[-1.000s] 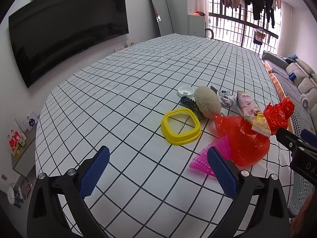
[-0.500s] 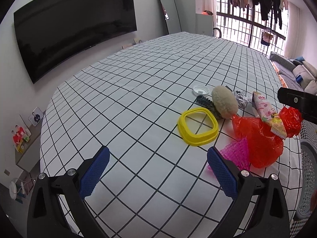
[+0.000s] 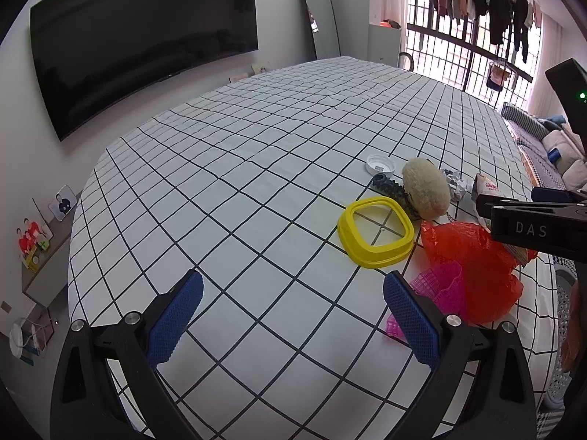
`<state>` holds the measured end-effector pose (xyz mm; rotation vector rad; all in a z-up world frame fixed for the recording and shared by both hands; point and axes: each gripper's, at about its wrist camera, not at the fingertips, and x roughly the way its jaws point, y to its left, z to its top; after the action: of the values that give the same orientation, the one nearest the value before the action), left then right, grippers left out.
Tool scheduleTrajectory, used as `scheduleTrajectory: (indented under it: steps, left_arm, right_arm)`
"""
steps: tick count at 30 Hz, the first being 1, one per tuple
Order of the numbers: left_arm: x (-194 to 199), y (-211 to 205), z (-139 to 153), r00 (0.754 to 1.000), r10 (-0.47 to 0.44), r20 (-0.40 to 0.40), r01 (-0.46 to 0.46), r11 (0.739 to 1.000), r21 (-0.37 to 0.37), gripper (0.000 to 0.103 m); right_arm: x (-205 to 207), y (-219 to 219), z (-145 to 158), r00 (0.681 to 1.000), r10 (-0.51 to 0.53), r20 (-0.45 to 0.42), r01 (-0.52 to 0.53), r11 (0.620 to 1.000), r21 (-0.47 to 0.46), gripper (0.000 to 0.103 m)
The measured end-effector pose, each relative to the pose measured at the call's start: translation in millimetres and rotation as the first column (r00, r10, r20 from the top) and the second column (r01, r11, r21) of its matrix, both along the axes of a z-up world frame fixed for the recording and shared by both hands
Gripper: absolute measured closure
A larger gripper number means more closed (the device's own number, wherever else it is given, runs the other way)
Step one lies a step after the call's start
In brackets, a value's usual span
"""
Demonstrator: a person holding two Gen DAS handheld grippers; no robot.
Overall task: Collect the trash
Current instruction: 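Move the right tool toward the red plastic bag and close on it, then lift the red bag with the right tool and carry it toward the basket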
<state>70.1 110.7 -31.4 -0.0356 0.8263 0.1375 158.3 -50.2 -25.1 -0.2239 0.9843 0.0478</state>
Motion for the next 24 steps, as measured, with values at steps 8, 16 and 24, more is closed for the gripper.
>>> scheduleTrajectory:
  steps: [8,16,24]
  left_arm:
    - [-2,-1,0,1.0,-0.006,0.002,0.006,1.0,-0.006,0.006]
    - [-4,-4,3,1.0,-0.02,0.007,0.02,1.0,-0.017,0.006]
    - [-7,-5,8,1.0,-0.019,0.016,0.019,1.0,-0.019,0.006]
  right_arm:
    - [2,1,-3,1.0,0.015,-0.025,-0.015,1.0,-0.026,0.066]
    - [-5,-15,18,1.0,-0.004,0.029,0.002,0.998,0.057,0.095]
    - [-29,-22,33,0.999,0.004,0.054,-0.011,0.992,0.129,0.096]
